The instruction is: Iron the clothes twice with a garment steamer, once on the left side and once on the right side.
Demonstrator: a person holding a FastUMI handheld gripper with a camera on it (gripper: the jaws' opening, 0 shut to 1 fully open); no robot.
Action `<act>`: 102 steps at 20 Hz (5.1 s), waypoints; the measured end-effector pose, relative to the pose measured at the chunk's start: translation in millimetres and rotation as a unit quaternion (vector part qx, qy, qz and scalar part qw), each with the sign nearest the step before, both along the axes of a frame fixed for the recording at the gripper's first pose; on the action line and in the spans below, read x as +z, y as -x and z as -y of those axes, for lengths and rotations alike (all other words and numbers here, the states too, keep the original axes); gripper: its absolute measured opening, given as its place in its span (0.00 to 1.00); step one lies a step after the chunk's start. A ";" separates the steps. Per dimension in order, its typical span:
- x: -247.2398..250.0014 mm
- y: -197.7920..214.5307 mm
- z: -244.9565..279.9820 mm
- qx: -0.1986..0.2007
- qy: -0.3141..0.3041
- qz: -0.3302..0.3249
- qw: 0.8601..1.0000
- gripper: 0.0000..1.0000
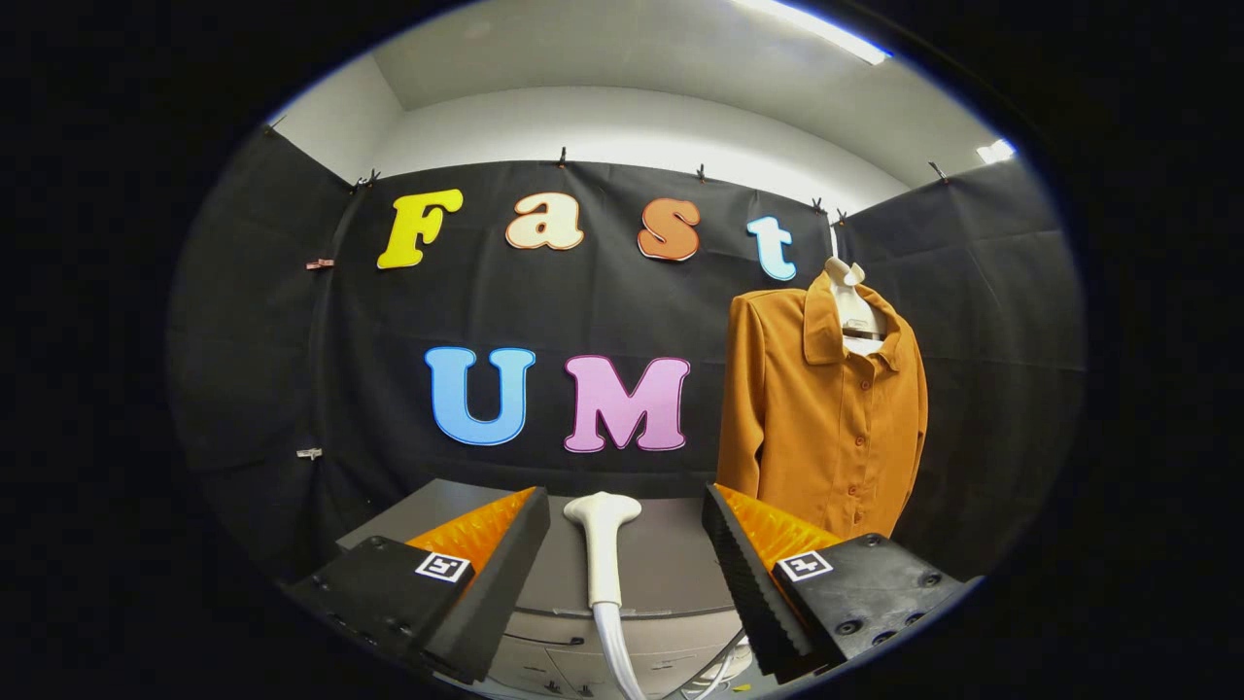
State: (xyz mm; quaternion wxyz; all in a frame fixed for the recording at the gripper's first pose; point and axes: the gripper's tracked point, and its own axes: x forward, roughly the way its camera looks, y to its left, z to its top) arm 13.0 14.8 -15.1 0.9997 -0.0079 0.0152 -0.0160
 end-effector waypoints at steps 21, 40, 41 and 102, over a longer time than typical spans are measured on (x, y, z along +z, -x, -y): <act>-112.4 -103.9 -17.1 -0.008 0.013 -0.143 0.990 0.98; -208.4 -173.1 -26.8 0.023 -0.009 -0.305 0.952 0.84; -207.5 -175.0 -30.6 0.026 -0.011 -0.304 0.952 0.78; -14.5 -97.3 206.8 -0.065 -0.037 -0.058 0.995 0.39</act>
